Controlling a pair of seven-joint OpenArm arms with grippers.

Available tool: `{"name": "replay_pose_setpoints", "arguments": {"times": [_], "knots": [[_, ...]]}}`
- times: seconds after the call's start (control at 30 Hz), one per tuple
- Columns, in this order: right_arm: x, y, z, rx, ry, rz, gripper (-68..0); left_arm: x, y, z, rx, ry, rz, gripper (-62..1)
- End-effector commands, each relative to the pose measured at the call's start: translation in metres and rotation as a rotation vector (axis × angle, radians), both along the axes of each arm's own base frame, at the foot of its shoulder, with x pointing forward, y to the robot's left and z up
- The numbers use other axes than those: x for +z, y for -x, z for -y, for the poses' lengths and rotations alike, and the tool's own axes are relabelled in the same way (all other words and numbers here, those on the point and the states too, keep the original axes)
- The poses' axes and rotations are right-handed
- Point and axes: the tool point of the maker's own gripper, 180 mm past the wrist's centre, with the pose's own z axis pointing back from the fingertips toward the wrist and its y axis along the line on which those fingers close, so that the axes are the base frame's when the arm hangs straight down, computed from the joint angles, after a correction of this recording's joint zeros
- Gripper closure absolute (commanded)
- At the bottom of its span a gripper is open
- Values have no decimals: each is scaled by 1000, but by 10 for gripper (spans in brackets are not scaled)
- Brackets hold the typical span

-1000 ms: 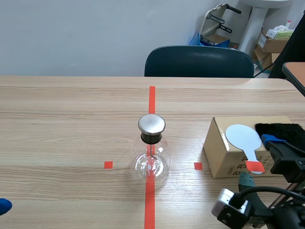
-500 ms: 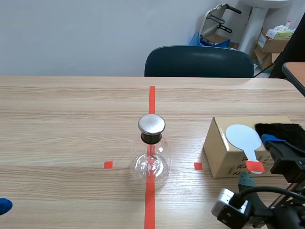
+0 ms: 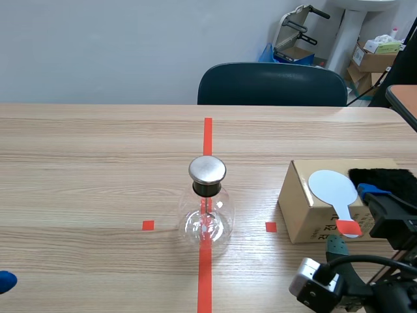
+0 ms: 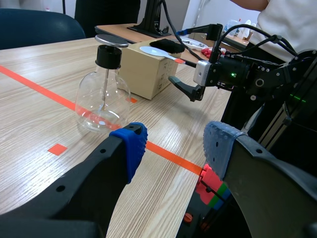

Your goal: Do the electroscope experiment

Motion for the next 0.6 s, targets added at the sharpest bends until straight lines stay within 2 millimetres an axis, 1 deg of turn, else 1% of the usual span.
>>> {"name": "replay_pose_setpoints", "arguments": {"times": [0.0,0.27,0.47,0.57], "knots": [[13,-2,2,1,14,62,-679,6,-3,-1,4,14,19,-289],[13,-2,2,0,13,62,-679,7,-5,-2,15,17,17,-289],[13,-2,3,-2,11,62,-679,4,-16,-6,82,18,-2,-289],[10,4,6,-21,-10,48,-679,-2,-29,-7,144,-2,-12,-289]]}}
